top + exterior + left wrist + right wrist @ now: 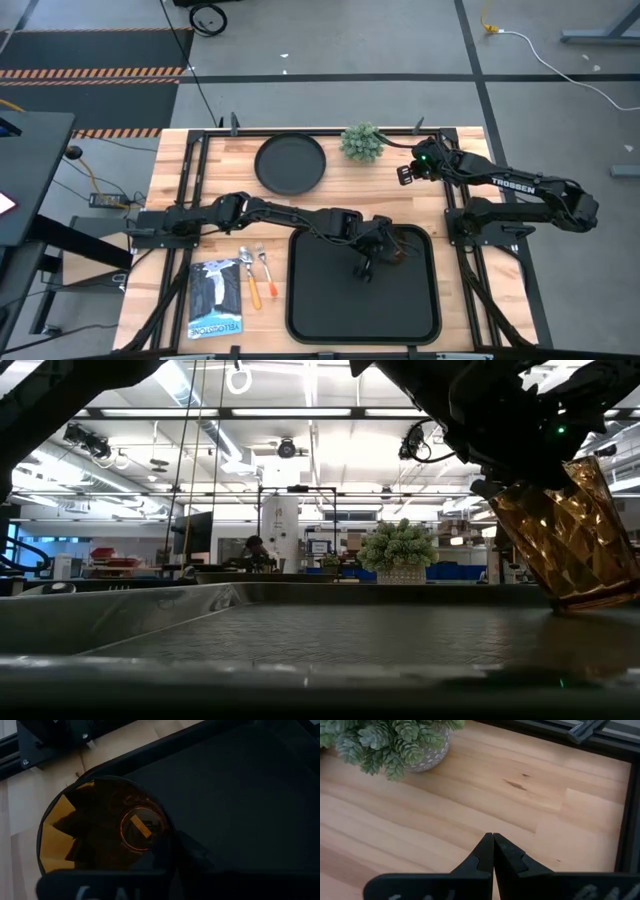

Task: Pick and place plate/cup/fork/spoon on tray
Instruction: Put the brown cup on the black tray

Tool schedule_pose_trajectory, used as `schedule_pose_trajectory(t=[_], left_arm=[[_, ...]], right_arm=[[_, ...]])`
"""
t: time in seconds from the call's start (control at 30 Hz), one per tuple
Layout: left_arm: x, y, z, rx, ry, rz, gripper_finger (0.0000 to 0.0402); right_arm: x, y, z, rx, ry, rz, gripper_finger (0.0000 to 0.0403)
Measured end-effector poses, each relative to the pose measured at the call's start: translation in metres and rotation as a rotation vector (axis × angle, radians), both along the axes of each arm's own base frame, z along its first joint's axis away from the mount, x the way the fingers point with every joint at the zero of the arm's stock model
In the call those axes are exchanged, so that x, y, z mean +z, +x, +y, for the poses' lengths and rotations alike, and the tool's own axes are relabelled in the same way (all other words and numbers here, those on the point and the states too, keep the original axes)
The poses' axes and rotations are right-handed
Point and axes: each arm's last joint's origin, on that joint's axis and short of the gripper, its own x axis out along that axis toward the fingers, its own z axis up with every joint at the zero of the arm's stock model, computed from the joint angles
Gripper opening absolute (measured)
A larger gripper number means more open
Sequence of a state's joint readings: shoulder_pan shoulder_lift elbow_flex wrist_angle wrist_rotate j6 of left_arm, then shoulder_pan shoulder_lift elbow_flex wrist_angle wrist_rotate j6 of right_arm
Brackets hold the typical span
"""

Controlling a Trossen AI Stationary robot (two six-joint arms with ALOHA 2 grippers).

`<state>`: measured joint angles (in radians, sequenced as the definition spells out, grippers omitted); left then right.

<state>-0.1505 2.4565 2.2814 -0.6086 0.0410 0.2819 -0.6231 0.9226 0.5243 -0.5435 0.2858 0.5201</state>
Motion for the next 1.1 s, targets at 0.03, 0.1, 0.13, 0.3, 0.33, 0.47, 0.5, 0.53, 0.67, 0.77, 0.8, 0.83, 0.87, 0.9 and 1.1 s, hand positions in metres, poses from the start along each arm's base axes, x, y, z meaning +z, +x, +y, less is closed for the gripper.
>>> schedule_pose_trajectory(t=[0.03, 0.1, 0.13, 0.3, 0.33, 0.47, 0.5, 0.53, 0.67, 0.77, 0.8, 0.83, 0.87, 0.9, 1.1], left_arm=[[0.0001, 0.0, -0.0002, 0.001, 0.0, -0.001, 0.0032], [-0.0002, 0.0003, 0.0001, 0.004, 0.003, -0.004, 0.0044], [-0.0001, 0.0006, 0.0006, 0.007, 0.004, -0.006, 0.005], [0.0008, 0.0015, 0.0008, -0.007, 0.022, -0.023, 0.0087], [0.0011, 0.0017, 0.0005, -0.008, 0.023, -0.027, 0.0094], [0.0025, 0.0031, 0.0008, -0.033, 0.052, -0.053, 0.0115], [0.0032, 0.0038, 0.001, -0.033, 0.063, -0.065, 0.0119], [0.0038, 0.0045, 0.0011, -0.036, 0.078, -0.077, 0.0123], [0.0055, 0.0057, -0.0003, -0.068, 0.121, -0.107, 0.0138], [0.0061, 0.0061, -0.0011, -0.092, 0.149, -0.12, 0.0146], [0.0061, 0.006, -0.0017, -0.105, 0.162, -0.123, 0.0147], [0.0061, 0.006, -0.0019, -0.116, 0.176, -0.125, 0.0148], [0.0059, 0.0057, -0.002, -0.126, 0.188, -0.124, 0.0148], [0.0056, 0.0055, -0.002, -0.139, 0.202, -0.122, 0.0148], [0.0055, 0.0055, -0.0016, -0.288, 0.37, -0.148, 0.0144]], right_arm=[[0.0, 0.0, 0.0, 0.0, 0.0, 0.0, 0.0009], [0.0, 0.0001, 0.0001, 0.003, 0.003, -0.003, 0.0009], [-0.0001, 0.0003, 0.0002, 0.007, 0.007, -0.006, 0.0009], [0.0001, 0.0008, 0.0003, 0.016, 0.015, -0.016, 0.0009], [0.0001, 0.0008, 0.0004, 0.016, 0.015, -0.015, 0.0009], [0.0002, 0.0009, 0.0003, 0.023, 0.011, -0.012, 0.0009], [0.0002, 0.0009, 0.0003, 0.025, 0.011, -0.011, 0.0009], [0.0002, 0.0009, 0.0003, 0.025, 0.01, -0.011, 0.0009], [0.0001, 0.001, 0.0004, 0.031, 0.012, -0.011, 0.0009], [0.0002, 0.0013, 0.0004, 0.038, 0.014, -0.014, 0.0009], [0.0002, 0.0014, 0.0003, 0.039, 0.013, -0.015, 0.0009], [0.0003, 0.0014, 0.0003, 0.041, 0.011, -0.014, 0.0009], [0.0003, 0.0014, 0.0003, 0.042, 0.011, -0.014, 0.0009], [0.0003, 0.0015, 0.0004, 0.044, 0.014, -0.015, 0.0009], [0.0002, 0.0017, 0.0006, 0.049, 0.02, -0.021, 0.0009]])
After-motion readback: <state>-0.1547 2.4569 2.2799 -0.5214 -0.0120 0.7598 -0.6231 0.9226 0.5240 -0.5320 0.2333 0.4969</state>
